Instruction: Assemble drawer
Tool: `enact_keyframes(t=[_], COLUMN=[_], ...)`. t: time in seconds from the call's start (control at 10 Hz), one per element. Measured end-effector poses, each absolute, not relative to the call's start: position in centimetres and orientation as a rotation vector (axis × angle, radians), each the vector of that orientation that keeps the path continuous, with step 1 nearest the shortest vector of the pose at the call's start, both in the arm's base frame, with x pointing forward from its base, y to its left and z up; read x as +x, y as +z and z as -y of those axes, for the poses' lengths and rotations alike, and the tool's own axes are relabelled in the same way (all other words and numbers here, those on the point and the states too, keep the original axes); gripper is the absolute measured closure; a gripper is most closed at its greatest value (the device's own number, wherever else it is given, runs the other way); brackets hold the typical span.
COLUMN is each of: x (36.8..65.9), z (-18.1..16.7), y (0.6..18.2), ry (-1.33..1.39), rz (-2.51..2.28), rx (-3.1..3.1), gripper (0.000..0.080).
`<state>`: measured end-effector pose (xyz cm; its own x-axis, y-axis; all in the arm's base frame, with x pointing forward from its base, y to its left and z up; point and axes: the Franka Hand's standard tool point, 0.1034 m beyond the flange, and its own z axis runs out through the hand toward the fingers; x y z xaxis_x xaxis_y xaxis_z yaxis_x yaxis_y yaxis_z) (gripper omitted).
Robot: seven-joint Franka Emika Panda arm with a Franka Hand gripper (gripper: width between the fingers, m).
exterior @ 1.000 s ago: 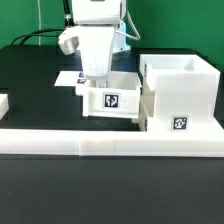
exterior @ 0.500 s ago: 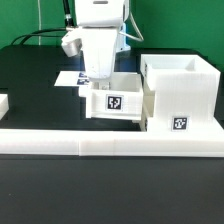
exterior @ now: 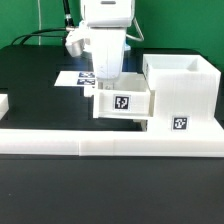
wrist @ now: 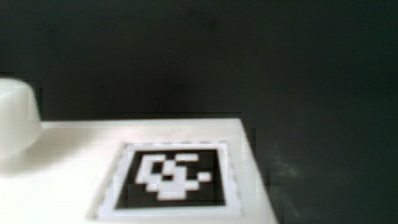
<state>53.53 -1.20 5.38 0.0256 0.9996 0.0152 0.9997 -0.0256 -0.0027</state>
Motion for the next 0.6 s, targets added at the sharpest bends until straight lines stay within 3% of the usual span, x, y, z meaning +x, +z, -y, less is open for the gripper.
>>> enact_keyframes(t=[0.6], x=[53.51], z=[1.17], y=[5.43], ry=[0.003], rz=[2.149], rx=[-2.262], gripper=[0.0757])
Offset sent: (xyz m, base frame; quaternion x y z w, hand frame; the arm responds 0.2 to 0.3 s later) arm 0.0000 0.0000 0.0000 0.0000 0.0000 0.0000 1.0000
